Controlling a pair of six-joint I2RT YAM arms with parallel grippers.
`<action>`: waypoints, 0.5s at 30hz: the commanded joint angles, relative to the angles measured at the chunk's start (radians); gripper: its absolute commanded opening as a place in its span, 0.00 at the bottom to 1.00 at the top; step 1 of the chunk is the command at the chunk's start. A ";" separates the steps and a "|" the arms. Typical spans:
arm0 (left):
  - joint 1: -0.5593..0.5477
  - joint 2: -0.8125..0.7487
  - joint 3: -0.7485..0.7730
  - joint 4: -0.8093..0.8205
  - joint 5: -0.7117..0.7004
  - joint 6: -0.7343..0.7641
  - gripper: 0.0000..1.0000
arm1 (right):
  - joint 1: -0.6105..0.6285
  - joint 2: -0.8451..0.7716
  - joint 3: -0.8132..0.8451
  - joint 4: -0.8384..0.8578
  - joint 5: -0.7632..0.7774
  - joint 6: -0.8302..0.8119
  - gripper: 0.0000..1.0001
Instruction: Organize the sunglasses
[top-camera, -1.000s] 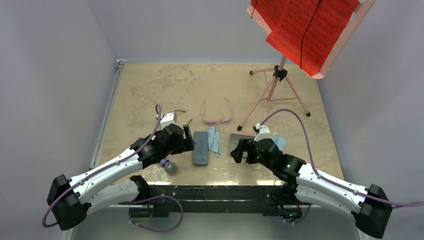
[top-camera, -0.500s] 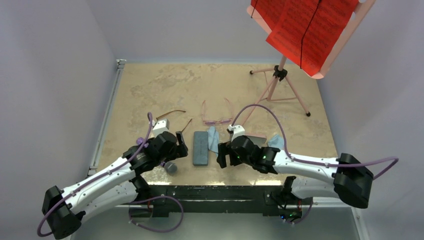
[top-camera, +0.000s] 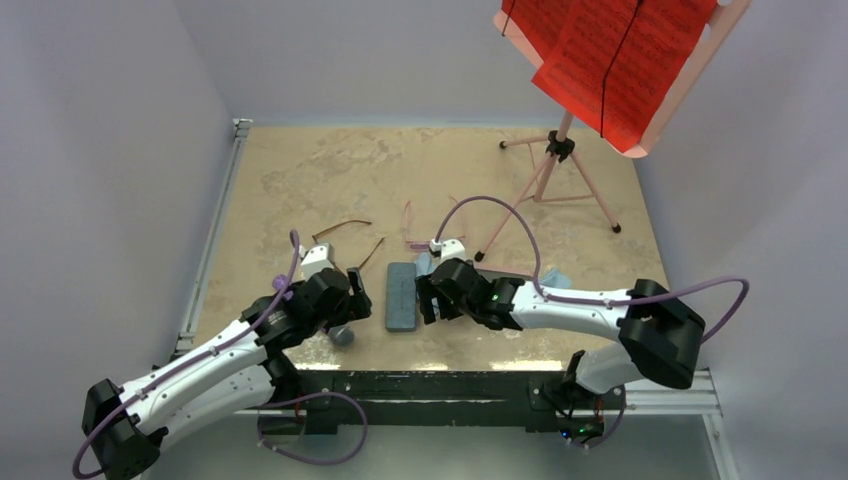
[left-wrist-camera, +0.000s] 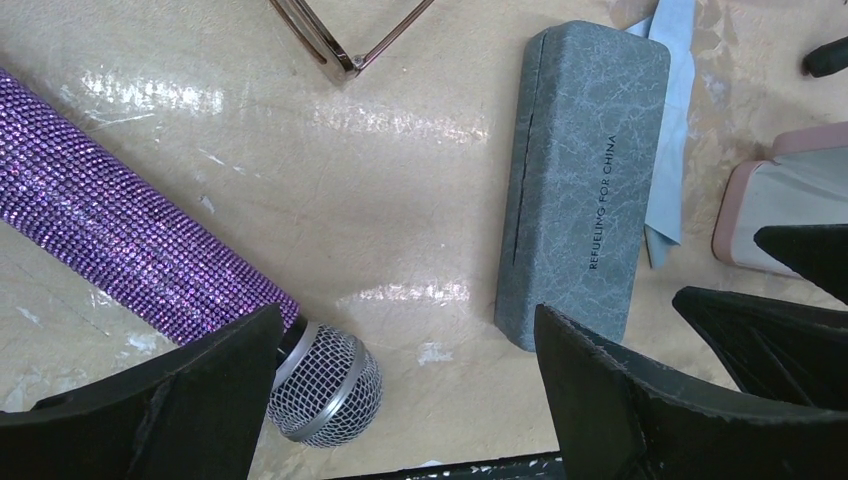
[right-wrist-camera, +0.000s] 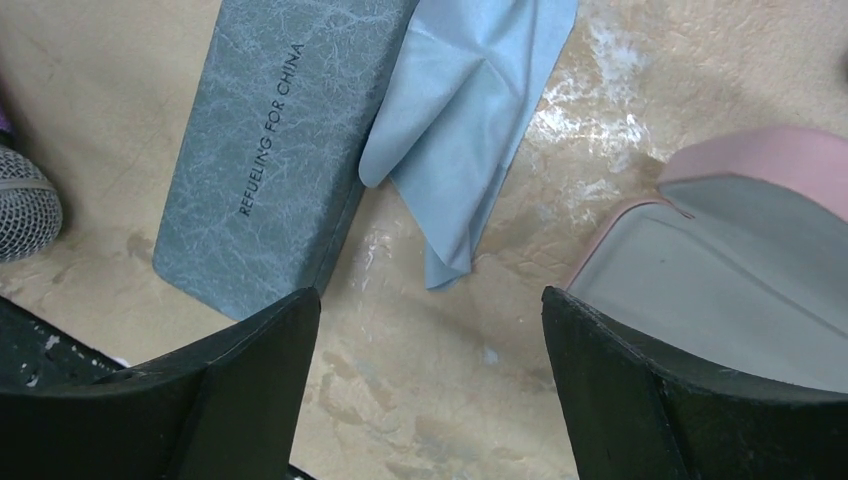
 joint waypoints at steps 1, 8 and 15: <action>0.004 0.000 0.012 -0.013 -0.014 -0.006 1.00 | 0.004 0.055 0.075 -0.021 0.047 -0.029 0.84; 0.003 -0.017 0.010 -0.034 -0.008 -0.023 1.00 | 0.002 0.145 0.137 -0.047 0.067 -0.045 0.74; 0.004 -0.037 0.011 -0.046 0.007 -0.035 1.00 | -0.001 0.222 0.159 -0.046 0.054 -0.023 0.61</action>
